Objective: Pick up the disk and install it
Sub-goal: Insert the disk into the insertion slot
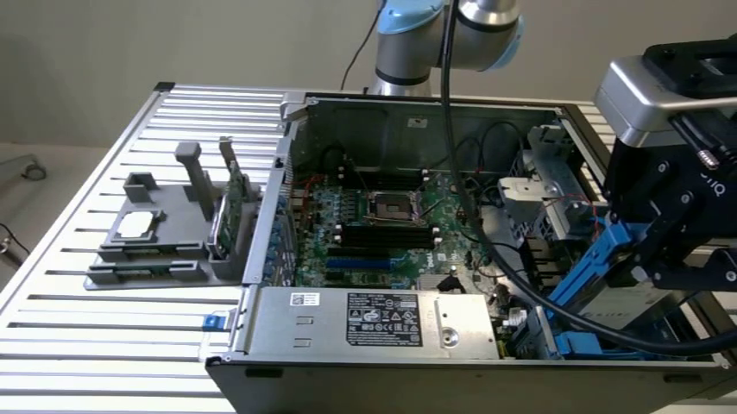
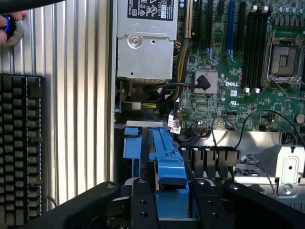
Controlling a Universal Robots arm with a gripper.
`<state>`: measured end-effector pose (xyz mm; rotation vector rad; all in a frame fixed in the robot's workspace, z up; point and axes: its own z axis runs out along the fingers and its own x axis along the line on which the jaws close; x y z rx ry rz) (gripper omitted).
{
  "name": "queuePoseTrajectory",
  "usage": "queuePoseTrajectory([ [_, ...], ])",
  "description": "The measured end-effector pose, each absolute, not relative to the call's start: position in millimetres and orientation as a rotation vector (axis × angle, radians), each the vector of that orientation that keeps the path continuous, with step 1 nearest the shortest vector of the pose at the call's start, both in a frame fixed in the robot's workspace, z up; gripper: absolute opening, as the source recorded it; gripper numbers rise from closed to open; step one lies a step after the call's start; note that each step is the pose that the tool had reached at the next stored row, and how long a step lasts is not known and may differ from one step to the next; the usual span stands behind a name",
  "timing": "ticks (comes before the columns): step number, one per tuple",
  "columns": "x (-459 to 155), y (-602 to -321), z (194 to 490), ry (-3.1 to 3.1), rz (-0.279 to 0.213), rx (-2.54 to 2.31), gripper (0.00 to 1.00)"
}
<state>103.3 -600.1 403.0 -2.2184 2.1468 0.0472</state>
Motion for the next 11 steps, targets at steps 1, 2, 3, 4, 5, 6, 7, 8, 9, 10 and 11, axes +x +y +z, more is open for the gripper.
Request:
queuePoseTrajectory([
  [1, 103.3, -600.4, 402.3, 2.144, 0.048, -2.22, 0.33],
  [2, 103.3, -600.7, 401.7, 2.142, 0.049, -2.221, 0.33],
  [3, 103.3, -601.0, 401.0, 2.14, 0.05, -2.222, 0.33],
  [4, 103.3, -601.3, 400.5, 2.138, 0.05, -2.224, 0.33],
  [5, 103.3, -601.5, 399.8, 2.136, 0.051, -2.225, 0.33],
  [6, 103.3, -601.8, 399.1, 2.135, 0.052, -2.226, 0.33],
  [7, 103.4, -601.9, 398.3, 2.132, 0.053, -2.227, 0.33],
  [8, 103.5, -602.1, 397.6, 2.13, 0.054, -2.228, 0.34],
  [9, 103.5, -602.4, 397.3, 2.129, 0.054, -2.229, 0.34],
  [10, 103.4, -602.6, 396.9, 2.128, 0.054, -2.23, 0.39],
  [11, 103.4, -602.9, 396.3, 2.127, 0.055, -2.231, 0.39],
])
